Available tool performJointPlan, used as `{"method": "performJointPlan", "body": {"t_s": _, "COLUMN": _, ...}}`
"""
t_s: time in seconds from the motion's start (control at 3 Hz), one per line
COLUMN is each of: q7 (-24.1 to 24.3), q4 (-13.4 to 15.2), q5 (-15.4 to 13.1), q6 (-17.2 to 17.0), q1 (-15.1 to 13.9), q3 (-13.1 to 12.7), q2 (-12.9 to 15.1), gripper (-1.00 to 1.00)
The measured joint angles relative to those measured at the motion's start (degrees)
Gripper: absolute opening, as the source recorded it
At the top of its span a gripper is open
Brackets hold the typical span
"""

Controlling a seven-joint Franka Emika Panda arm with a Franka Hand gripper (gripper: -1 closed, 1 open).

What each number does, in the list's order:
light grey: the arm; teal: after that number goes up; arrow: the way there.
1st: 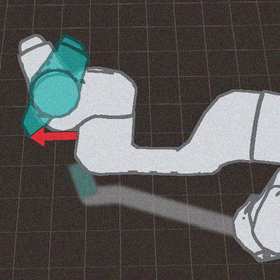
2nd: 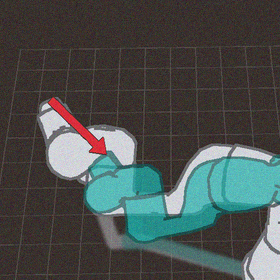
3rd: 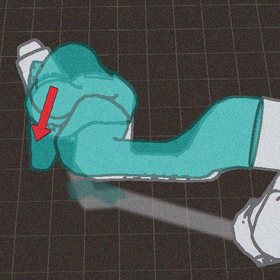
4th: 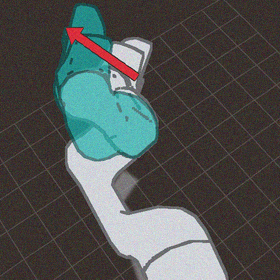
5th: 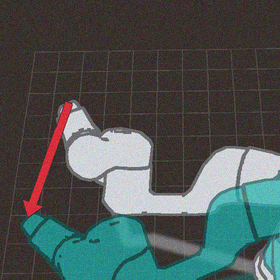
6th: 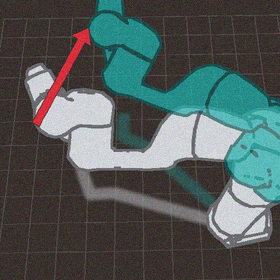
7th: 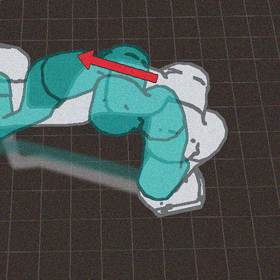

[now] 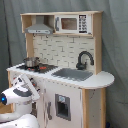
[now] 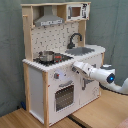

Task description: Play with the kitchen

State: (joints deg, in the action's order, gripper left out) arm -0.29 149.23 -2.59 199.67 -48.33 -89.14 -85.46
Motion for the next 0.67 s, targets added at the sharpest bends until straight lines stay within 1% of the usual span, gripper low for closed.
{"method": "performJointPlan", "body": {"t_s": 0.33, "q7": 0.32, "q4": -0.67, "q5": 0.01, "q6": 0.01, "q1": -0.31, "q3": -0.12, "q2": 0.00, "gripper": 1.00}}
{"method": "performJointPlan", "body": {"t_s": 0.67, "q7": 0.32, "q4": -0.67, "q5": 0.01, "q6": 0.01, "q1": -0.31, "q3": -0.12, "q2": 0.00, "gripper": -1.00}}
